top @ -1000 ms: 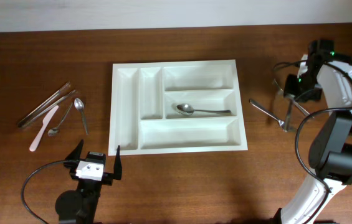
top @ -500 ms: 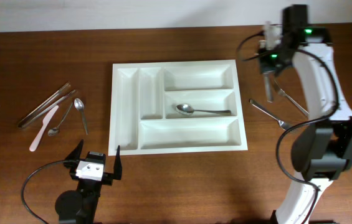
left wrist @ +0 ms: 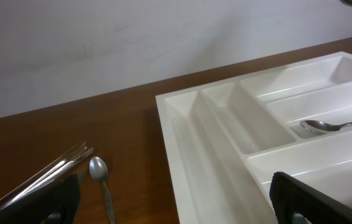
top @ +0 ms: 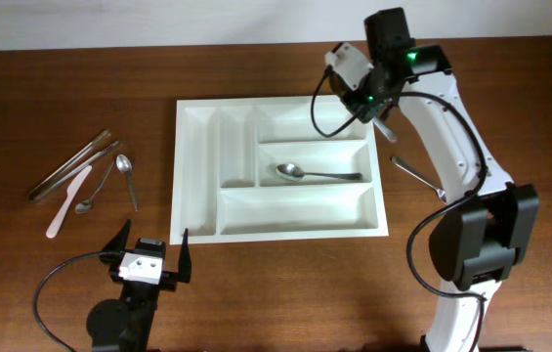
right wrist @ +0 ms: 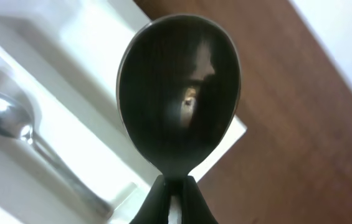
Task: Pack container
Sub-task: 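Carry the second spoon into the middle compartment beside the first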
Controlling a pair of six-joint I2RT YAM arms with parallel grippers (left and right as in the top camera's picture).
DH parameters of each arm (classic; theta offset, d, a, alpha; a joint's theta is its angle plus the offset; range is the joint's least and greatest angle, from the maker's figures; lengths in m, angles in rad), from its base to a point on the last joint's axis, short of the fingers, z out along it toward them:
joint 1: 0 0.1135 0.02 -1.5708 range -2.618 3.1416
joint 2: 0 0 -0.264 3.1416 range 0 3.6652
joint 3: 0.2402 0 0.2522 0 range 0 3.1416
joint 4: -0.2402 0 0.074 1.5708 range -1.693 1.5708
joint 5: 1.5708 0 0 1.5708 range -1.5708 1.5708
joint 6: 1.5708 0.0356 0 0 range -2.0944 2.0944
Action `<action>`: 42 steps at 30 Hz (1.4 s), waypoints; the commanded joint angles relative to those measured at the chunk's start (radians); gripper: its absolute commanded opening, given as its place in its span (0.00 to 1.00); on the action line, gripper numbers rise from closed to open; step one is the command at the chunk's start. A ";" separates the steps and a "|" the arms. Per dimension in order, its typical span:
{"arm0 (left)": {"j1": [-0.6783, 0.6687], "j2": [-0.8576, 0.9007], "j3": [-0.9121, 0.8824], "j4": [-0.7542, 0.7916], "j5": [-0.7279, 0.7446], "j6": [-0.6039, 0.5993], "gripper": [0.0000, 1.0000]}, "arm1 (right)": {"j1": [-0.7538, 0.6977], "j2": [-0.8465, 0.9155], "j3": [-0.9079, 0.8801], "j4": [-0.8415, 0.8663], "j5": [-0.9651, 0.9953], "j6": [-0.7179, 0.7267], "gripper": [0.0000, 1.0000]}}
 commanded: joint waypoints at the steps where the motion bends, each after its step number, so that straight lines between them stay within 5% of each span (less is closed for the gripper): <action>1: 0.003 -0.008 -0.008 0.003 -0.003 -0.012 0.99 | 0.024 -0.010 0.023 0.029 0.021 -0.106 0.04; 30: 0.003 -0.008 -0.008 0.003 -0.003 -0.012 0.99 | 0.056 0.019 0.011 0.018 -0.077 -0.234 0.04; 42: 0.003 -0.008 -0.008 0.003 -0.003 -0.012 0.99 | 0.089 0.154 0.007 -0.128 -0.227 -0.360 0.04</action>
